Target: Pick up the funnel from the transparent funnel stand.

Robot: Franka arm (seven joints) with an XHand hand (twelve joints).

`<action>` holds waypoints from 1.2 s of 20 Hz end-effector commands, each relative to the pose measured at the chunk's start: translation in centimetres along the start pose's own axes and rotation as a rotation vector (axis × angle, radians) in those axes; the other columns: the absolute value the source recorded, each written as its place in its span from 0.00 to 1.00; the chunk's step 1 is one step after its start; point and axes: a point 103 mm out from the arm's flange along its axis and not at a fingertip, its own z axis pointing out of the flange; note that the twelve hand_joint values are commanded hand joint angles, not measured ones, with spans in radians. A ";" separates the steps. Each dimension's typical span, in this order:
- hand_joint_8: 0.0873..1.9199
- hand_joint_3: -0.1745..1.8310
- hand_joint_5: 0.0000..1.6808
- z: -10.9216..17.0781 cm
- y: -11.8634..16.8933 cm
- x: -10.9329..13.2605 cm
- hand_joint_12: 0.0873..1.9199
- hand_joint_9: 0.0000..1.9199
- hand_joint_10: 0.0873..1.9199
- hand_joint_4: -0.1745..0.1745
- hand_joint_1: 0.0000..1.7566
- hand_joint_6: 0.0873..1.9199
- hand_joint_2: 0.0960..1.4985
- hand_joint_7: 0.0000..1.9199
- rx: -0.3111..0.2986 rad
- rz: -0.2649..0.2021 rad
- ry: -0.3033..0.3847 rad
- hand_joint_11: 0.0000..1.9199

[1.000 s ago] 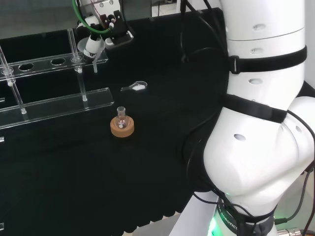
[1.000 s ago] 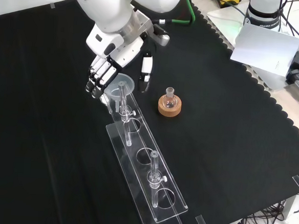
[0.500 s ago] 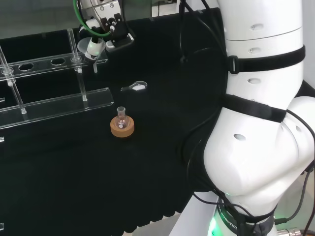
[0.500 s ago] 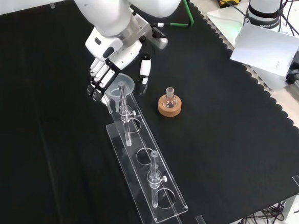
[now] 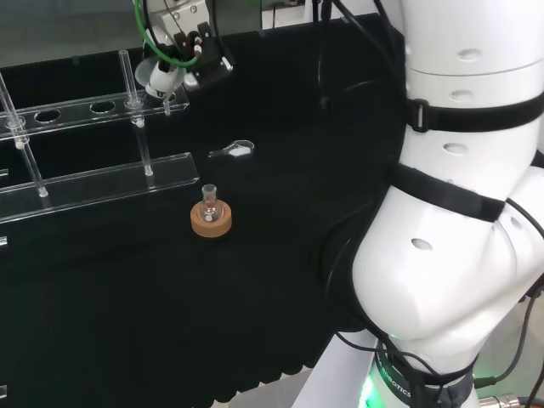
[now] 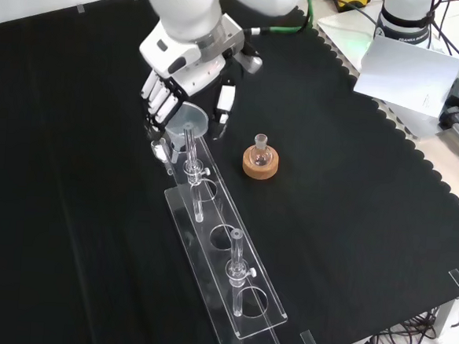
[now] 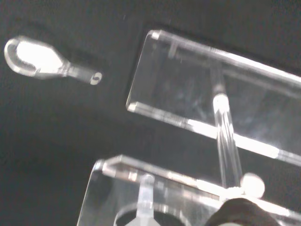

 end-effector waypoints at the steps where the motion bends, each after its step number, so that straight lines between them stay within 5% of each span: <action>1: 0.31 0.00 0.48 -4.6 -1.5 0.2 0.67 0.45 0.21 0.50 0.49 0.22 0.69 0.35 -0.069 0.014 -0.058 0.31; 10: 0.32 0.00 0.45 -8.0 -6.2 -0.4 0.66 0.47 0.20 0.49 0.50 0.26 0.69 0.35 -0.023 0.079 -0.069 0.32; 24: 0.32 0.00 0.44 -6.7 -13.8 -0.3 0.66 0.47 0.20 0.47 0.49 0.27 0.70 0.35 0.009 0.153 -0.036 0.32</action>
